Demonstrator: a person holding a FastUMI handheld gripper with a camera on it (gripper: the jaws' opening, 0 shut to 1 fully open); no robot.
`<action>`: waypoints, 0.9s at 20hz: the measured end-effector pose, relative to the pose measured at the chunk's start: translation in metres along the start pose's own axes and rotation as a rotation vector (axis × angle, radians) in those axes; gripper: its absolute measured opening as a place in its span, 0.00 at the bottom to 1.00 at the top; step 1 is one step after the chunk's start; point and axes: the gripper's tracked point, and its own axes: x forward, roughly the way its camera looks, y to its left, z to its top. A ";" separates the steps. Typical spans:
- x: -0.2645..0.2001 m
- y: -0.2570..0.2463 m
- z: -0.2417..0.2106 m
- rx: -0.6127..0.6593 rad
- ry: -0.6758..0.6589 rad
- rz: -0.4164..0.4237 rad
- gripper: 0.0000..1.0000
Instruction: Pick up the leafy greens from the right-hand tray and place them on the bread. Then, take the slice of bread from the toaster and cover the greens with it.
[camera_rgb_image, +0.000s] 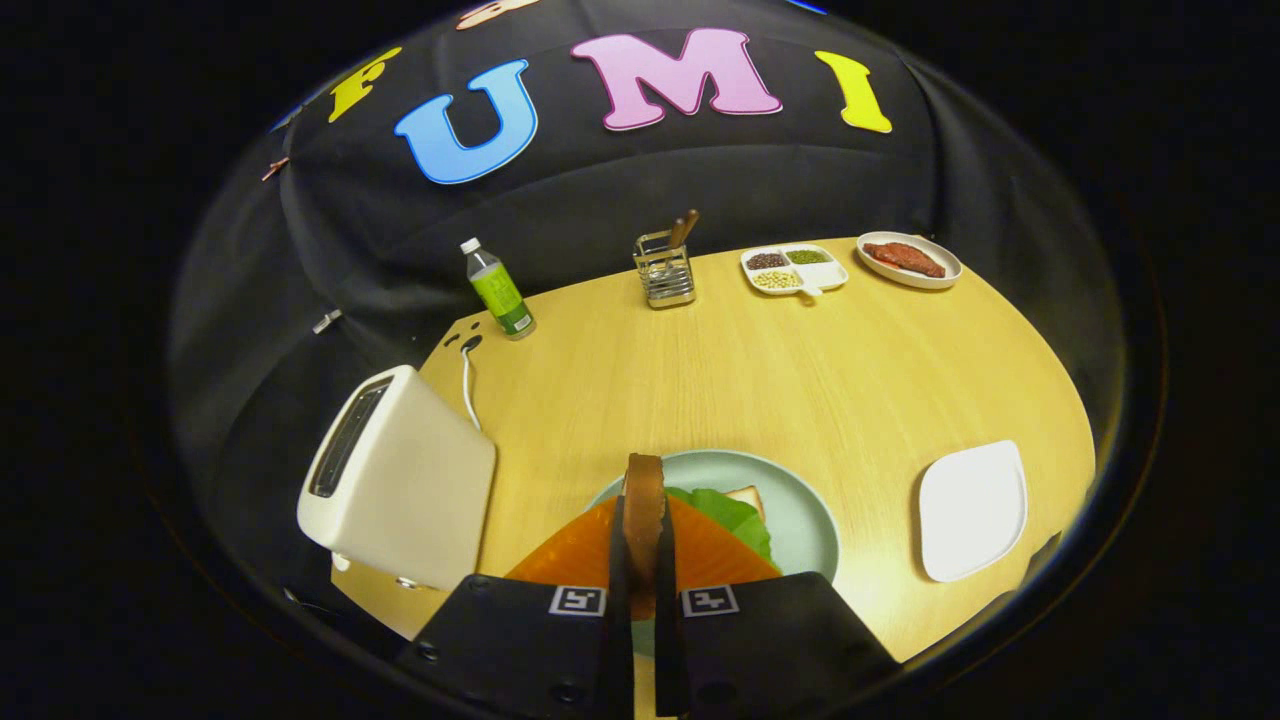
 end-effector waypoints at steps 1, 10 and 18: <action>0.003 -0.007 -0.003 -0.020 0.000 -0.019 0.13; 0.035 -0.053 -0.042 -0.213 0.057 -0.145 0.13; 0.034 -0.077 -0.036 -0.311 0.064 -0.246 0.65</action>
